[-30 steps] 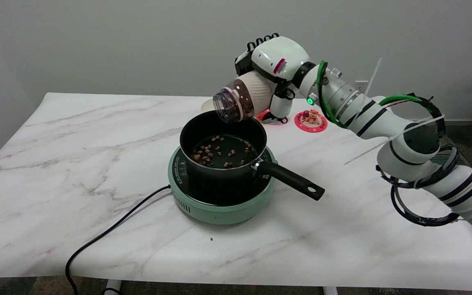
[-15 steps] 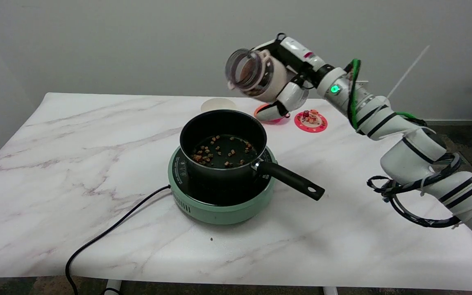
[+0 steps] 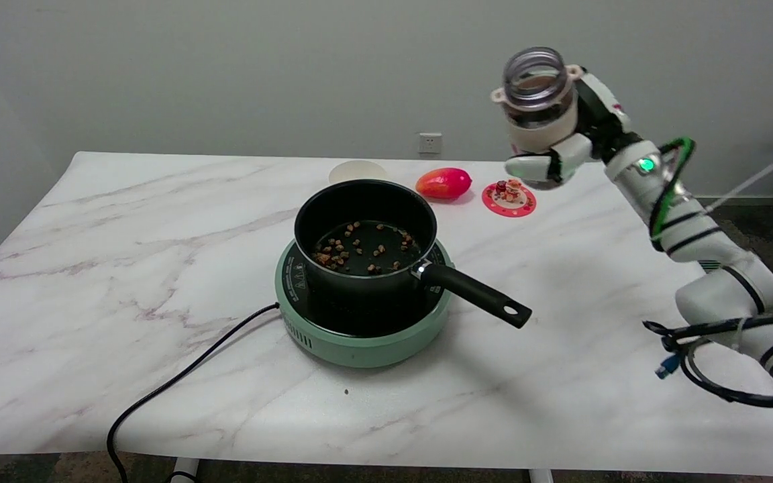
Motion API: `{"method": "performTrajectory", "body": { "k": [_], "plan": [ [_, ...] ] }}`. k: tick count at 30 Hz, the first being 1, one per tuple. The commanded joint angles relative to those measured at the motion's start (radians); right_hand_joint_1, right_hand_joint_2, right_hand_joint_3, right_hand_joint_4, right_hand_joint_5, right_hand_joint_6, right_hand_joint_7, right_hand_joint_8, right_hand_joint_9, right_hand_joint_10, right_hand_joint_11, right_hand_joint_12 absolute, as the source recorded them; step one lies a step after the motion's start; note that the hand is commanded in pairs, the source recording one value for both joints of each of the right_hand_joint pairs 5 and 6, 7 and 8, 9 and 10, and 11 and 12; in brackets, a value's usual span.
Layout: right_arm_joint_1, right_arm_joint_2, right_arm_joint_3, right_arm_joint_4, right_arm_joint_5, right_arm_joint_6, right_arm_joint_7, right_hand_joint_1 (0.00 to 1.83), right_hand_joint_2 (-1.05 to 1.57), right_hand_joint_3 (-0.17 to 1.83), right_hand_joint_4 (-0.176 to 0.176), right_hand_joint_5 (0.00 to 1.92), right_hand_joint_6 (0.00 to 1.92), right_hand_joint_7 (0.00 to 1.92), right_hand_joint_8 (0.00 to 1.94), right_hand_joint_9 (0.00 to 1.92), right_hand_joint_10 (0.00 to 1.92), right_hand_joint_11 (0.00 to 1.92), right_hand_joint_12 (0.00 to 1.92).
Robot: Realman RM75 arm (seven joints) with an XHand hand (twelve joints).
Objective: Place the bottle onto the table.
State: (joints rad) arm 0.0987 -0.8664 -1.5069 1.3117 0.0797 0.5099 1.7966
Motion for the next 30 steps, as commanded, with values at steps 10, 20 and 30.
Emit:
{"method": "performTrajectory", "body": {
  "k": [10,20,30],
  "plan": [
    [-0.102,-0.085,-0.025,-0.539,0.469,0.389,-0.046,1.47,1.08,0.67,0.000,1.92,1.92,1.92,1.92,1.41,1.41,1.17,1.17],
    [0.101,-0.126,-0.211,-0.737,0.469,0.414,0.012,1.46,1.12,0.60,0.000,1.92,1.92,1.92,1.92,1.41,1.41,1.19,1.19],
    [0.258,-0.175,-0.341,-0.899,0.458,0.442,0.049,1.49,1.01,0.70,0.000,1.92,1.92,1.92,1.92,1.34,1.34,1.17,1.17]
  ]
}}
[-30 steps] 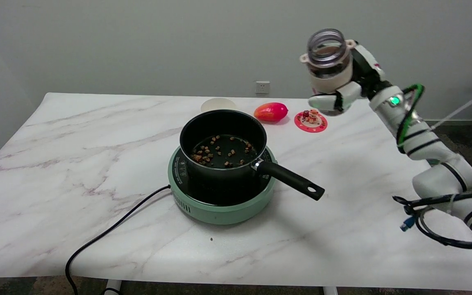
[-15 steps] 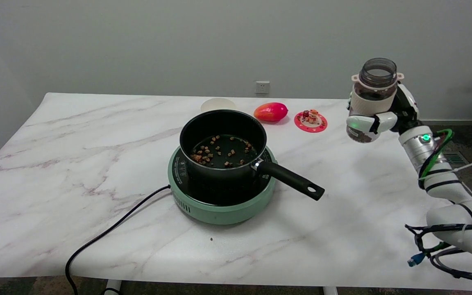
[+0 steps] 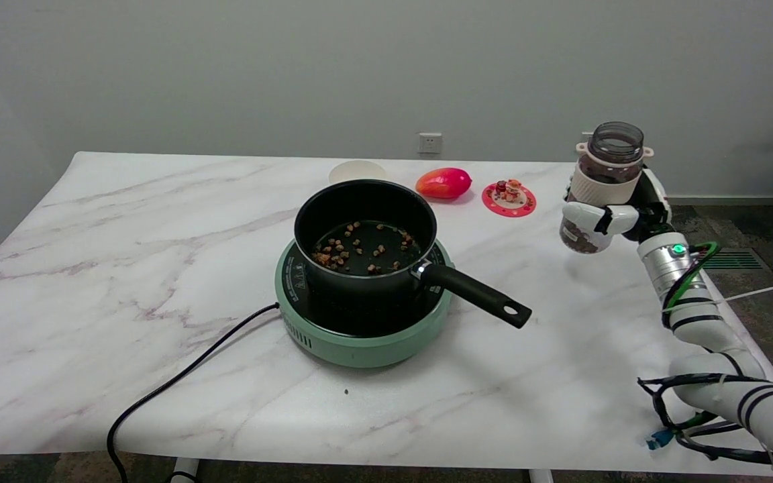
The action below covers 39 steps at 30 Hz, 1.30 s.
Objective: Place the bottle onto the table.
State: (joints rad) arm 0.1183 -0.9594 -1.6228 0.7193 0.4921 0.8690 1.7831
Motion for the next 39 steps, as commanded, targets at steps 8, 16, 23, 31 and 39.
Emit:
{"method": "performTrajectory", "body": {
  "k": [8,16,23,31,39],
  "plan": [
    [0.259,-0.139,-0.237,-0.351,0.043,0.108,0.054,1.51,0.95,0.76,0.000,1.92,1.92,1.92,1.92,1.32,1.32,1.16,1.16],
    [0.262,-0.182,-0.238,-0.389,0.043,0.121,0.052,1.51,0.93,0.78,0.000,1.92,1.92,1.92,1.92,1.32,1.32,1.16,1.16],
    [0.264,-0.186,-0.237,-0.409,0.042,0.157,0.024,1.52,0.94,0.77,0.000,1.92,1.92,1.92,1.92,1.32,1.32,1.16,1.16],
    [0.260,-0.196,-0.228,-0.434,0.054,0.185,-0.045,1.53,0.92,0.76,0.000,1.92,1.92,1.92,1.92,1.33,1.33,1.16,1.16],
    [0.254,-0.221,-0.217,-0.445,0.093,0.213,-0.114,1.53,0.94,0.70,0.000,1.92,1.92,1.92,1.92,1.35,1.35,1.17,1.17]
  ]
}}
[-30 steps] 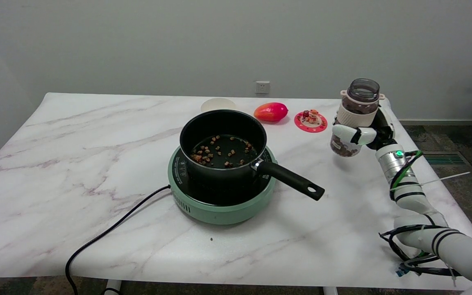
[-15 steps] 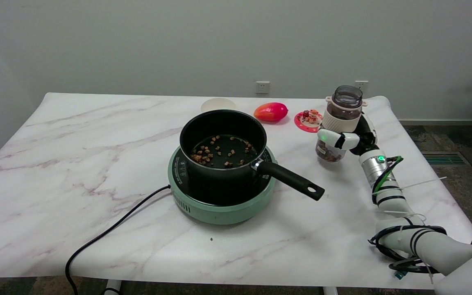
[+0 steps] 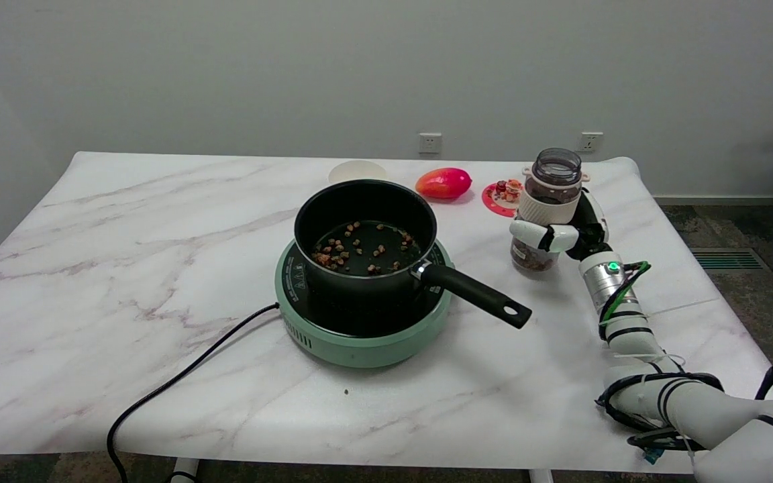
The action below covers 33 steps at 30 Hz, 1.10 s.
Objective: Place the bottle onto the table.
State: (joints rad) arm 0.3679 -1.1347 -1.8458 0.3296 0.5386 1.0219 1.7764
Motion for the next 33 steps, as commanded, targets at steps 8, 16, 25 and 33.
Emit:
{"method": "performTrajectory", "body": {
  "k": [8,16,25,33],
  "plan": [
    [0.001,-0.049,0.003,-0.058,0.066,0.060,-0.104,1.53,0.95,0.65,0.000,1.92,1.92,1.92,1.92,1.34,1.34,1.17,1.17],
    [-0.009,-0.047,0.010,-0.057,0.067,0.058,-0.092,1.49,0.84,0.77,0.000,1.91,1.91,1.92,1.92,1.33,1.33,1.18,1.18],
    [-0.014,-0.047,0.010,-0.054,0.069,0.056,-0.071,1.39,-0.39,1.66,0.000,0.92,0.92,1.31,1.31,1.05,1.05,0.72,0.72],
    [-0.021,-0.040,0.010,-0.050,0.069,0.058,-0.060,1.35,-0.57,1.50,0.000,0.67,0.67,1.14,1.14,0.90,0.90,0.59,0.59]
  ]
}}
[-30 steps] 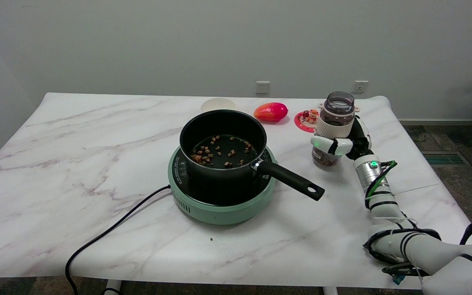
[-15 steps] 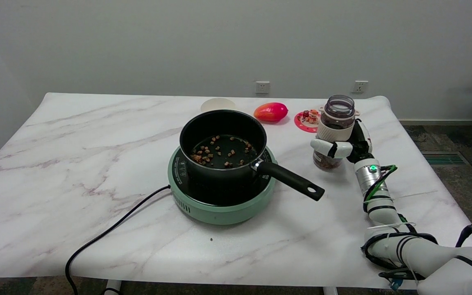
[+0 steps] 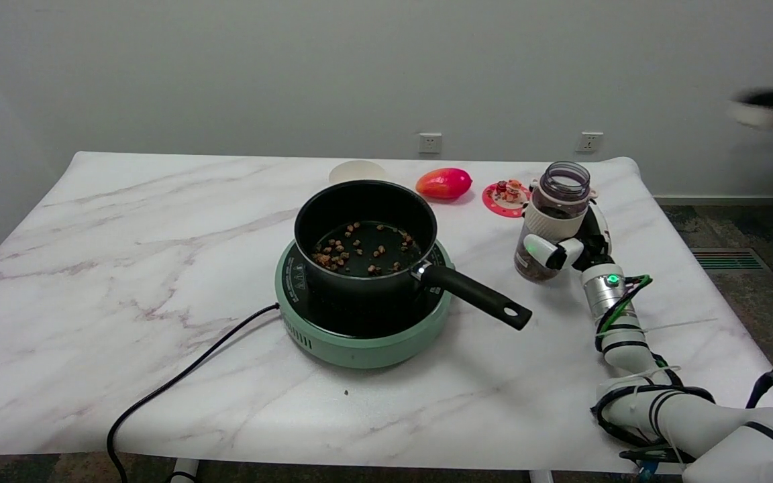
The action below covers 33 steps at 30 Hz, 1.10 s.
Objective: Place the bottle onto the table.
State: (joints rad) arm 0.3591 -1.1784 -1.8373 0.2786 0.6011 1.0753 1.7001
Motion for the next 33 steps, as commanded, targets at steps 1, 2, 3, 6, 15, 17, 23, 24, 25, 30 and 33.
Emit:
{"method": "performTrajectory", "body": {
  "k": [1,2,3,6,15,17,23,24,25,30,33],
  "plan": [
    [-0.015,0.006,0.006,0.001,0.007,0.006,0.017,1.35,-0.58,1.44,0.000,0.63,0.63,1.10,1.10,0.88,0.88,0.59,0.59],
    [-0.017,0.009,0.010,0.001,0.007,0.006,0.017,1.35,-0.60,1.36,0.000,0.55,0.55,1.05,1.05,0.83,0.83,0.60,0.60],
    [-0.020,0.013,0.017,0.001,0.007,0.006,0.017,1.35,-0.61,1.33,0.000,0.54,0.54,1.02,1.02,0.80,0.80,0.60,0.60],
    [-0.028,0.030,0.024,0.000,0.007,0.005,0.017,1.34,-0.71,1.31,0.000,0.47,0.47,0.94,0.94,0.70,0.70,0.59,0.59],
    [-0.060,0.121,0.024,0.003,0.000,0.002,0.032,1.32,-0.89,1.12,0.000,0.29,0.29,0.72,0.72,0.57,0.57,0.55,0.55],
    [-0.070,0.141,0.024,0.003,-0.001,-0.002,0.032,1.32,-0.92,1.12,0.000,0.27,0.27,0.69,0.69,0.57,0.57,0.55,0.55],
    [-0.106,0.220,0.024,0.003,-0.004,-0.027,0.042,1.30,-0.99,1.07,0.000,0.19,0.19,0.59,0.59,0.54,0.54,0.55,0.55],
    [-0.115,0.234,0.024,0.003,-0.004,-0.029,0.043,1.30,-1.00,1.07,0.000,0.18,0.18,0.58,0.58,0.54,0.54,0.55,0.55],
    [-0.122,0.252,0.024,0.009,-0.004,-0.029,0.047,1.30,-1.00,1.06,0.000,0.17,0.17,0.57,0.57,0.54,0.54,0.55,0.55],
    [-0.167,0.322,0.025,0.046,-0.004,-0.033,0.059,1.31,-0.98,0.99,0.000,0.14,0.14,0.57,0.57,0.53,0.53,0.56,0.56],
    [-0.187,0.354,0.030,0.068,-0.004,-0.043,0.064,1.33,-0.91,0.92,0.000,0.13,0.13,0.59,0.59,0.53,0.53,0.56,0.56]
  ]
}}
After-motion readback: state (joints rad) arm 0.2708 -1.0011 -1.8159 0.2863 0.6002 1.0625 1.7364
